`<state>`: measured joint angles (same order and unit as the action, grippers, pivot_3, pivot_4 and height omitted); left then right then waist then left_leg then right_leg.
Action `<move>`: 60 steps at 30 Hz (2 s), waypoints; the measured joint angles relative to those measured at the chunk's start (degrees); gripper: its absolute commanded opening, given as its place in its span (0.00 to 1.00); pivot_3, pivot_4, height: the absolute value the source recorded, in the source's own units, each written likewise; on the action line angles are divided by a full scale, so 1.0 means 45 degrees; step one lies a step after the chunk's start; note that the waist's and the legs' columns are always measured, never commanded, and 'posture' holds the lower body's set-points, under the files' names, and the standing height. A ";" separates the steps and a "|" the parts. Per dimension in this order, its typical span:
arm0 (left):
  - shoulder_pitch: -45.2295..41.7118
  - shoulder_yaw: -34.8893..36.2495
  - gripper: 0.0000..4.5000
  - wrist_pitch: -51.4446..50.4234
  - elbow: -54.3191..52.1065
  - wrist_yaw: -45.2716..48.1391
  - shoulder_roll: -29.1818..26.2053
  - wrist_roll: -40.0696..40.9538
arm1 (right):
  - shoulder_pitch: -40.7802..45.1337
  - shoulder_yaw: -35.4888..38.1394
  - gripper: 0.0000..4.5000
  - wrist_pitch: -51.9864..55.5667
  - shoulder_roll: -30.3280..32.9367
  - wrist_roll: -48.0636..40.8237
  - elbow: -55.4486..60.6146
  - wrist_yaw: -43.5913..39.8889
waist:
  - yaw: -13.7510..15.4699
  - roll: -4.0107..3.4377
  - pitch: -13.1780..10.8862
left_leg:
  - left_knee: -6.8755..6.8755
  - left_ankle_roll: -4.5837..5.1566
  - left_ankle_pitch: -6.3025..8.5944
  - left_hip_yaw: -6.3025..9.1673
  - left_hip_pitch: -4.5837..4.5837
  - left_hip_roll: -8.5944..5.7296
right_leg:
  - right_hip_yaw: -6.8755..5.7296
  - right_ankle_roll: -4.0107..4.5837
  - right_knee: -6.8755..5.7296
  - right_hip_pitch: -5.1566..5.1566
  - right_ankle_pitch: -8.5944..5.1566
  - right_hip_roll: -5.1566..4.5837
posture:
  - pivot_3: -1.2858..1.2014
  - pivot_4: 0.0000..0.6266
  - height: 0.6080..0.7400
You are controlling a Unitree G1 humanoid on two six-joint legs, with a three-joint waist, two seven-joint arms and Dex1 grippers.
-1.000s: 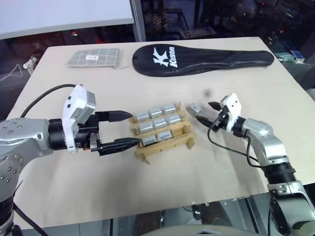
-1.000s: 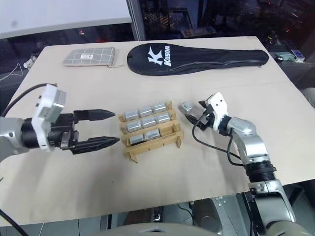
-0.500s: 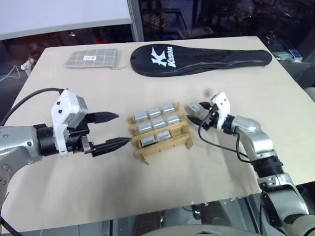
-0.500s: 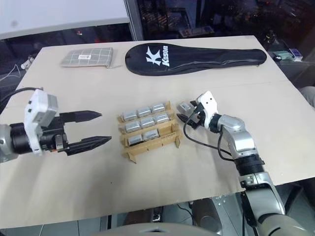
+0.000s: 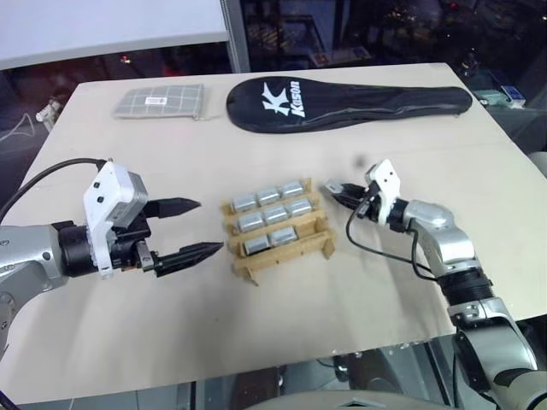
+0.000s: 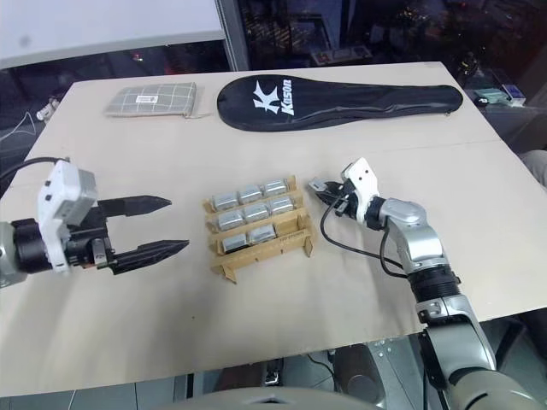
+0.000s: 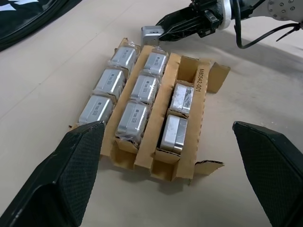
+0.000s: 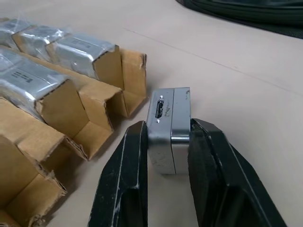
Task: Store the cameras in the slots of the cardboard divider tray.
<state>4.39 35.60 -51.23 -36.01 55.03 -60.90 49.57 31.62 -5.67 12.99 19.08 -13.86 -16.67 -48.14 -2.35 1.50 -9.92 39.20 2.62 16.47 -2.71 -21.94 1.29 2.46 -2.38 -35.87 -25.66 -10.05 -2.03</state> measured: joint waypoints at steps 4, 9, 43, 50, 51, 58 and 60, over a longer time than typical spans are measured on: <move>0.0151 -0.0001 1.00 0.0177 0.0066 0.0219 0.0000 -0.0030 | 0.0014 0.0454 0.14 -0.0908 0.0428 -0.1274 0.0598 -0.2158 | 0.0006 -0.0007 -0.0008 | -0.0001 0.0002 0.0001 0.0005 0.0001 0.0002 | -0.0001 -0.0002 0.0002 0.0001 0.0001 0.0000 | 0.52 0.24 1.00; 0.0274 -0.0008 1.00 0.0361 0.0236 0.0353 -0.0001 -0.0170 | 0.0339 0.0575 0.14 -0.0677 0.1240 -0.3400 0.2425 -0.5427 | 0.0008 -0.0013 -0.0013 | -0.0002 0.0004 0.0002 0.0014 0.0013 0.0012 | -0.0003 -0.0003 -0.0002 0.0002 0.0001 0.0003 | 0.52 0.24 1.00; 0.1234 0.1333 1.00 -0.0196 -0.0605 0.0153 0.0018 0.1046 | 0.4438 -0.3654 0.94 -0.5798 0.0817 0.0214 -0.5133 -0.9037 | -0.0006 -0.0027 -0.0026 | -0.0002 -0.0007 -0.0002 0.0014 0.0012 0.0007 | -0.0011 0.0007 -0.0001 0.0001 0.0002 -0.0013 | 0.52 0.24 1.00; 0.1132 0.1325 1.00 -0.0194 -0.0611 0.0032 0.0017 0.1085 | 0.4652 -0.2962 0.99 -0.5835 0.0644 -0.0073 -0.5339 -0.9046 | 0.0000 -0.0030 -0.0028 | -0.0005 -0.0009 -0.0003 0.0021 0.0006 0.0008 | -0.0013 0.0009 0.0001 -0.0001 0.0004 -0.0017 | 0.52 0.24 1.00; 0.1130 0.1325 1.00 -0.0194 -0.0611 0.0034 0.0017 0.1087 | 0.4648 -0.2905 0.99 -0.5756 0.0671 -0.0138 -0.5252 -0.9050 | -0.0003 -0.0029 -0.0027 | -0.0005 -0.0008 -0.0002 0.0023 0.0010 0.0008 | -0.0012 0.0009 0.0001 0.0001 0.0004 -0.0017 | 0.52 0.24 1.00; 0.0844 0.0891 1.00 -0.0171 -0.0357 0.0127 -0.0032 0.1065 | 0.3769 -0.2929 0.99 -0.7133 0.0797 0.0263 -0.4048 -0.9003 | -0.0010 -0.0033 -0.0030 | -0.0004 -0.0008 -0.0003 0.0016 0.0011 0.0006 | -0.0013 0.0008 -0.0001 0.0000 0.0004 -0.0016 | 0.52 0.24 1.00; 0.0759 0.0861 1.00 -0.0164 -0.0341 0.0174 -0.0076 0.1055 | 0.3762 -0.2946 0.99 -0.7480 0.0766 0.0457 -0.4050 -0.8941 | -0.0024 -0.0034 -0.0030 | -0.0006 -0.0009 -0.0003 0.0017 0.0016 0.0006 | -0.0010 0.0008 -0.0002 0.0000 0.0004 -0.0016 | 0.52 0.24 1.00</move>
<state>7.81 39.47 -51.96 -37.55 55.81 -61.24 54.32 48.55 -18.93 -20.67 22.53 -11.81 -34.89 -88.38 -2.45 1.35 -10.06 39.18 2.58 16.46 -2.63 -21.87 1.32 2.41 -2.34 -35.88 -25.66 -10.03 -2.11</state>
